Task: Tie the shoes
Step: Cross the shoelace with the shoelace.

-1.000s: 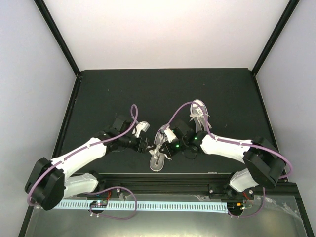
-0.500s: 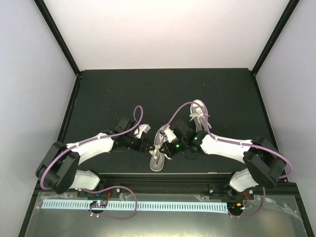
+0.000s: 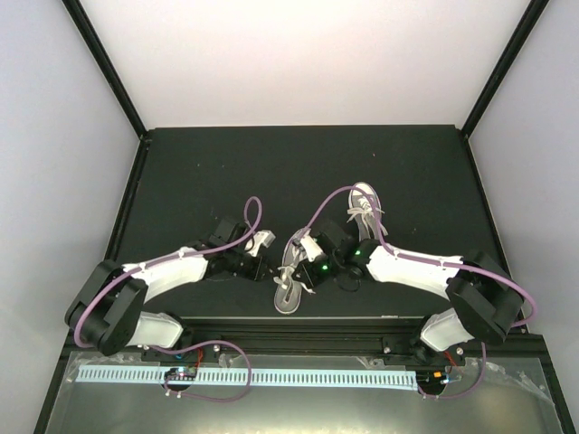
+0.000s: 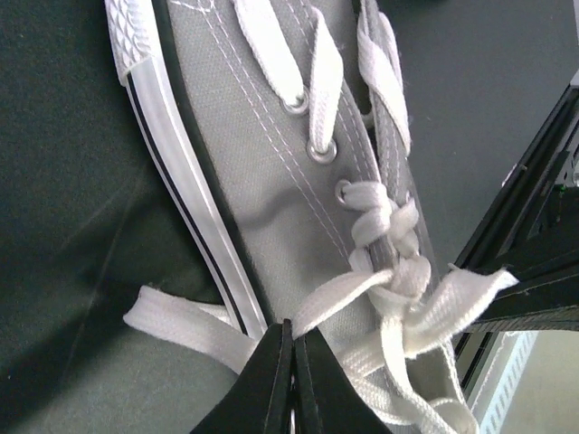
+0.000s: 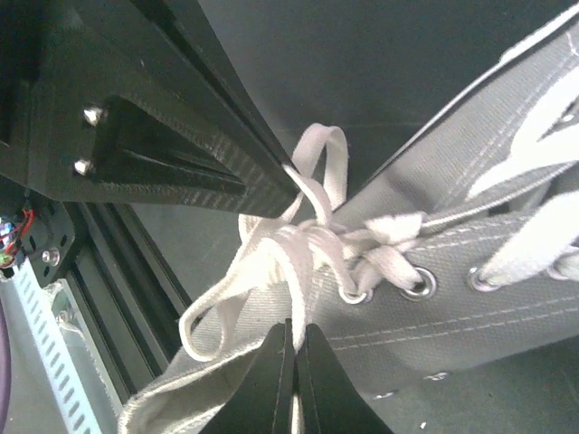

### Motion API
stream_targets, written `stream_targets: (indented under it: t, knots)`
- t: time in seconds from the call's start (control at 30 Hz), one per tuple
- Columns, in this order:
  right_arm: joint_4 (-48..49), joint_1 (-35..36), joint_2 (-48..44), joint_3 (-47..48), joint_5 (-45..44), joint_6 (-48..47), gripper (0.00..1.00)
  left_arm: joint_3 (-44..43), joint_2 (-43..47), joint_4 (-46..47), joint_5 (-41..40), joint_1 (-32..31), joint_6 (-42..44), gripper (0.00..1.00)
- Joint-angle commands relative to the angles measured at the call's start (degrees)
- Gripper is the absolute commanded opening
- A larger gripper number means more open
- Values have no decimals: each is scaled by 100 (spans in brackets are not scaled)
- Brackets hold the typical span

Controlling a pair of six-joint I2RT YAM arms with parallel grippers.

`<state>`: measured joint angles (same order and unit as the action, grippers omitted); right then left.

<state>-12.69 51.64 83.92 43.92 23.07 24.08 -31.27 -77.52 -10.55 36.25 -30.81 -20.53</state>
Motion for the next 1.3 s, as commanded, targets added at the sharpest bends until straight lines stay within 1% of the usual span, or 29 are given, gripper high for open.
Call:
stream_targets:
  t: [0.0,0.23,0.47,0.73,1.07,1.27]
  knots:
    - [-150,97,38,330,-16,-60,2,124,352,279,203,25,37,1]
    - [-210,190,371,537,-28,-21,2,283,378,446,361,18,-21,2]
    - [-313,314,682,722,48,-74,2,304,373,482,334,14,-46,2]
    - [-452,334,956,834,-109,81,2,441,839,599,220,14,-100,2]
    - [-451,338,1082,865,-340,361,2,601,910,735,503,-1,-78,2]
    - [-382,338,1140,930,-397,491,2,622,848,785,616,-155,-22,2]
